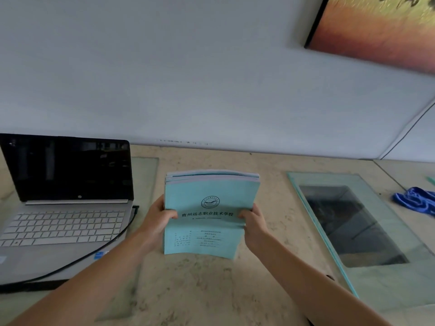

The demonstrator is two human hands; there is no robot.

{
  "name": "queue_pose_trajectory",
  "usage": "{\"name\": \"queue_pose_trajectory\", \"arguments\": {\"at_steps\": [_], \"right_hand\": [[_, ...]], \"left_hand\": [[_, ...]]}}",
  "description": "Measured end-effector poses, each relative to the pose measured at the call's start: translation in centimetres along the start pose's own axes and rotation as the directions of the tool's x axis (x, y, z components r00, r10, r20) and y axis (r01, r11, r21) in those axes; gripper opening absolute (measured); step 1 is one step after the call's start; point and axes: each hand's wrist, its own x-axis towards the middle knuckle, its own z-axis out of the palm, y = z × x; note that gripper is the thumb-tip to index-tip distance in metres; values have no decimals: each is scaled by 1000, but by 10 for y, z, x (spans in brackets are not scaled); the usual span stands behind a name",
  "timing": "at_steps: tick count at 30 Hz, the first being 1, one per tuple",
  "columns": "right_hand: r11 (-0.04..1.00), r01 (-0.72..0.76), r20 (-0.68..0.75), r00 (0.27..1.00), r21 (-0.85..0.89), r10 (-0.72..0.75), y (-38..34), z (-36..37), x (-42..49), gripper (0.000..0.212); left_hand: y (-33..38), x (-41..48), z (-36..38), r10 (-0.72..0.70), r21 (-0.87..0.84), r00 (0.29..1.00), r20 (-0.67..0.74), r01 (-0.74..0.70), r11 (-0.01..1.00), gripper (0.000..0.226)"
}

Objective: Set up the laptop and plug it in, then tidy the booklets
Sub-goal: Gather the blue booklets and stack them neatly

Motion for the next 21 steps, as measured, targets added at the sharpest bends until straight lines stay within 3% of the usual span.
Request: {"name": "queue_pose_trajectory", "arguments": {"at_steps": [5,11,15,21], "right_hand": [[986,53,87,995,-159,-40,15,-13,17,45],[997,-72,174,982,-40,78,32,-30,35,48],[995,-74,175,981,-69,85,27,-26,58,44],[981,-96,138,983,-170,120,17,2,115,44]], "left_hand": [[-14,12,-15,-71,108,995,64,64,992,45],[-30,26,-33,-157,155,981,114,138,978,35],[-31,57,-41,-173,194,980,96,152,969,39],[-28,116,-38,-277,95,961,-20,278,956,57]]}}
